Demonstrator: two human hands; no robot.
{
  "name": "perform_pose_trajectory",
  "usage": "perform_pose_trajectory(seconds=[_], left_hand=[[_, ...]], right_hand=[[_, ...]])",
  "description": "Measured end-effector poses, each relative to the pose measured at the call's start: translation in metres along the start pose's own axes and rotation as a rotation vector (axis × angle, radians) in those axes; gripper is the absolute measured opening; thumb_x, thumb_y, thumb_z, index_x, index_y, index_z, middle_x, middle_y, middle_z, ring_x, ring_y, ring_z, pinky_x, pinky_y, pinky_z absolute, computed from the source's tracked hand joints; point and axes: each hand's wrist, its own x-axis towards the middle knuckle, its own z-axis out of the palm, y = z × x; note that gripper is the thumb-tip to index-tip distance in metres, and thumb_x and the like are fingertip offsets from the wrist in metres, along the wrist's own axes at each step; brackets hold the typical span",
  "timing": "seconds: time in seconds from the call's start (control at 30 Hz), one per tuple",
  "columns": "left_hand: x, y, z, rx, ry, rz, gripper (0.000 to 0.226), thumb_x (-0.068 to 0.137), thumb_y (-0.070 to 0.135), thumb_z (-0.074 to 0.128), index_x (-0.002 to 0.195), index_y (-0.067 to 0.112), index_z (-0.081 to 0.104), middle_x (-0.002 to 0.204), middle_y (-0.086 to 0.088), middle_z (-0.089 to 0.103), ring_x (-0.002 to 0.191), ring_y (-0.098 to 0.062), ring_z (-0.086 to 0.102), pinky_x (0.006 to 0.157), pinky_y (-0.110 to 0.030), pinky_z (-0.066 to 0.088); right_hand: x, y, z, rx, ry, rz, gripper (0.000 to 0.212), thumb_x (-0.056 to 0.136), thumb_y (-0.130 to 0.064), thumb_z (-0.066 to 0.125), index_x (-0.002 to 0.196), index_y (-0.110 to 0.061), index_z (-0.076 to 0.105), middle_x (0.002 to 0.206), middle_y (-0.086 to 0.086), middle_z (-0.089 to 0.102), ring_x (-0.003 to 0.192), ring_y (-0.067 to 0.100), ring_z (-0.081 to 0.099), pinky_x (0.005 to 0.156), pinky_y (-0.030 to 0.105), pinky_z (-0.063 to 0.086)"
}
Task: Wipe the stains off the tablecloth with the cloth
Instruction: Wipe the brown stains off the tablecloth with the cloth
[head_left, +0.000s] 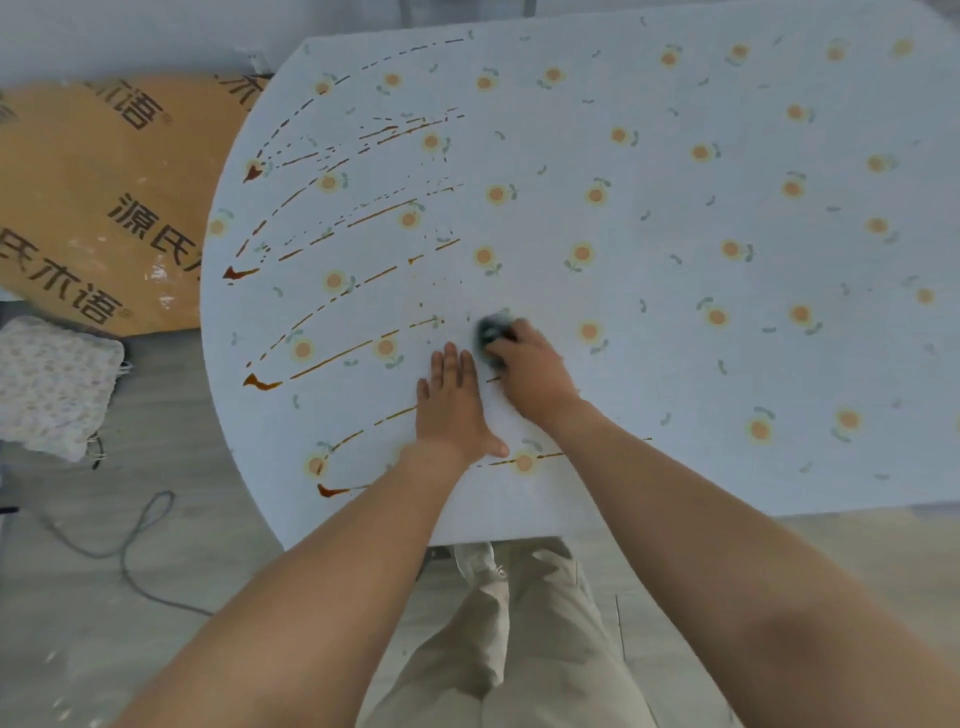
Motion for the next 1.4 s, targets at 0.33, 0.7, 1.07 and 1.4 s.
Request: perform_pose_trajectory(seconds=[0.33,0.7,1.07,1.4], left_hand=[[-0.002,-0.005,0.007,-0.075,0.025,0.01,0.15,0.057,0.057,0.089,0.157,0.01,-0.014,0.163,-0.008,-0.023,0.151,-0.026,-0.02,0.124,-0.047,0.0],[-0.056,-0.005,0.041,-0.011,0.169,-0.005,0.128,0.075,0.071,0.068,0.157,0.004,-0.005,0.165,-0.016,-0.013,0.152,-0.031,-0.013,0.124,-0.045,0.0],[-0.078,0.015,0.067,-0.166,0.135,-0.047,0.135,0.067,0.067,0.078,0.158,0.005,-0.001,0.166,-0.011,-0.011,0.153,-0.026,-0.012,0.124,-0.044,0.004],[-0.076,0.015,0.07,-0.189,0.124,-0.065,0.137,0.066,0.061,0.082,0.157,0.006,-0.005,0.165,-0.009,-0.015,0.152,-0.025,-0.014,0.123,-0.044,0.001]], right_hand=[[-0.058,0.07,-0.021,-0.052,0.34,0.601,0.035,0.086,-0.001,0.046,0.119,-0.005,0.057,0.129,0.017,0.043,0.102,0.039,0.052,0.086,0.038,0.044],[-0.117,0.081,-0.017,-0.094,0.189,0.278,0.032,0.082,-0.004,0.054,0.113,-0.009,0.06,0.117,0.015,0.048,0.097,0.037,0.053,0.076,0.037,0.046],[-0.152,0.018,0.034,-0.038,0.071,-0.031,0.026,0.082,-0.003,0.059,0.107,-0.009,0.066,0.111,0.014,0.052,0.093,0.034,0.054,0.07,0.039,0.051],[-0.187,0.05,0.02,0.018,0.423,0.539,0.036,0.079,0.008,0.049,0.112,-0.004,0.057,0.121,0.02,0.046,0.1,0.038,0.049,0.075,0.036,0.042]])
